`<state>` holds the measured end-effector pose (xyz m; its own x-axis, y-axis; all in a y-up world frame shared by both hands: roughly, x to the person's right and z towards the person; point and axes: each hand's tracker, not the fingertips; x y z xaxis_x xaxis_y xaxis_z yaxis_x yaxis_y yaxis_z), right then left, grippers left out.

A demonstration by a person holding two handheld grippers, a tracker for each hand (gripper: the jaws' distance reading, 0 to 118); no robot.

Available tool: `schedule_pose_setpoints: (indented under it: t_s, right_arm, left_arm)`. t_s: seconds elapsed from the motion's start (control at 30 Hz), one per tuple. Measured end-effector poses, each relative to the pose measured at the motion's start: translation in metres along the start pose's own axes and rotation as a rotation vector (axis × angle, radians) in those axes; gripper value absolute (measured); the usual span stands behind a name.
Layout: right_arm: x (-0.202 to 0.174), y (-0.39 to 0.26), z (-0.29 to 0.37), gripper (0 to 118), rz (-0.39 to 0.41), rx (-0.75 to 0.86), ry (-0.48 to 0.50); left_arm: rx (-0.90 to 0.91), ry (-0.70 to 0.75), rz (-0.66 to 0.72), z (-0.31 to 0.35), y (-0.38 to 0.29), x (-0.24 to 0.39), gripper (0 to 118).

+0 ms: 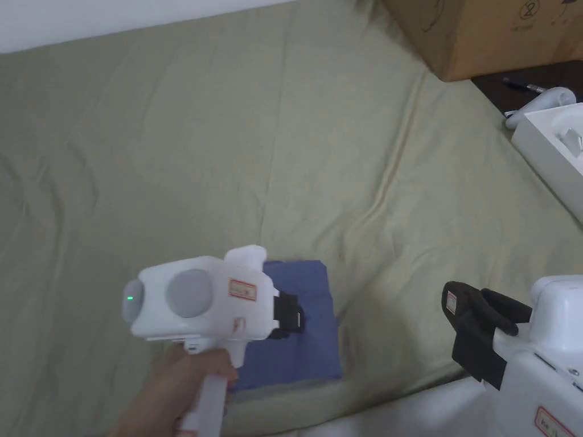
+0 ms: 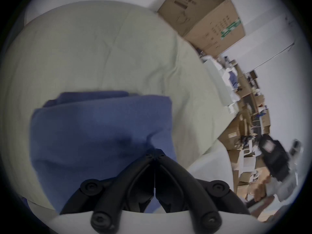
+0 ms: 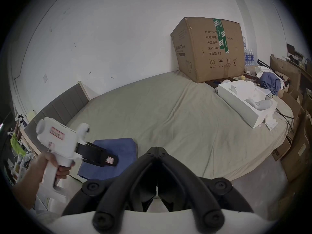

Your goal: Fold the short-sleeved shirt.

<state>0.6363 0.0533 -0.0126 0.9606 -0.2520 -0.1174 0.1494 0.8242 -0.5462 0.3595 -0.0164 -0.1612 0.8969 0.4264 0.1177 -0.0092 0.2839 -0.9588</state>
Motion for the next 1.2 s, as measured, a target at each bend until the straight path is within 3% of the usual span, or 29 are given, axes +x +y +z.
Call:
schedule_pose_setpoints:
  t_s: [0.03, 0.13, 0.3, 0.4, 0.53, 0.6, 0.7, 0.8, 0.83, 0.9, 0.93, 1.0, 1.03, 1.07, 1.13, 1.2]
  right_arm:
    - [0.001, 0.000, 0.002, 0, 0.001, -0.003, -0.003]
    - [0.002, 0.001, 0.007, 0, 0.024, -0.012, -0.022]
    - [-0.001, 0.005, 0.006, 0, 0.034, -0.020, -0.026]
    - [-0.011, 0.007, 0.004, 0, 0.064, -0.019, -0.002]
    - [-0.035, 0.005, -0.013, 0, 0.090, -0.037, 0.049]
    - [-0.049, 0.001, -0.026, 0, 0.090, -0.054, 0.114]
    - [-0.077, -0.012, -0.054, 0, 0.153, -0.086, 0.142]
    - [-0.102, -0.029, -0.090, 0, 0.210, -0.130, 0.159]
    - [-0.108, -0.034, -0.103, 0, 0.180, -0.182, 0.162]
    - [-0.112, -0.046, -0.124, 0, 0.106, -0.218, 0.206]
    - [-0.117, -0.054, -0.134, 0, 0.144, -0.229, 0.167]
    - [-0.125, -0.070, -0.151, 0, 0.260, -0.266, 0.054]
    - [-0.123, -0.075, -0.155, 0, 0.256, -0.283, 0.061]
    - [-0.121, -0.076, -0.157, 0, 0.222, -0.274, 0.086]
    - [-0.118, -0.069, -0.154, 0, 0.155, -0.273, 0.089]
    - [-0.116, -0.067, -0.155, 0, 0.162, -0.280, 0.087]
  left_arm:
    - [-0.007, 0.028, -0.029, -0.008, -0.002, 0.008, 0]
    - [-0.008, -0.061, -0.088, -0.018, -0.005, 0.027, 0]
    - [-0.039, -0.218, -0.045, -0.020, -0.014, 0.043, 0]
    - [0.004, -0.220, -0.038, 0.003, -0.020, 0.029, 0]
    - [0.118, -0.228, 0.060, 0.063, -0.041, -0.020, 0]
    - [0.188, -0.147, 0.100, 0.094, -0.052, -0.053, 0]
    - [0.259, -0.051, 0.148, 0.130, -0.075, -0.096, 0]
    - [0.269, -0.060, 0.260, 0.143, -0.090, -0.142, 1]
    - [0.262, -0.060, 0.278, 0.146, -0.095, -0.150, 8]
    - [0.302, -0.082, 0.318, 0.147, -0.101, -0.158, 62]
    - [0.307, -0.119, 0.320, 0.146, -0.102, -0.162, 62]
    - [0.291, -0.195, 0.338, 0.138, -0.099, -0.170, 82]
    - [0.266, -0.228, 0.340, 0.131, -0.094, -0.171, 104]
    - [0.261, -0.259, 0.352, 0.125, -0.089, -0.173, 114]
    - [0.252, -0.335, 0.341, 0.113, -0.077, -0.177, 115]
    - [0.217, -0.404, 0.311, 0.092, -0.061, -0.185, 115]
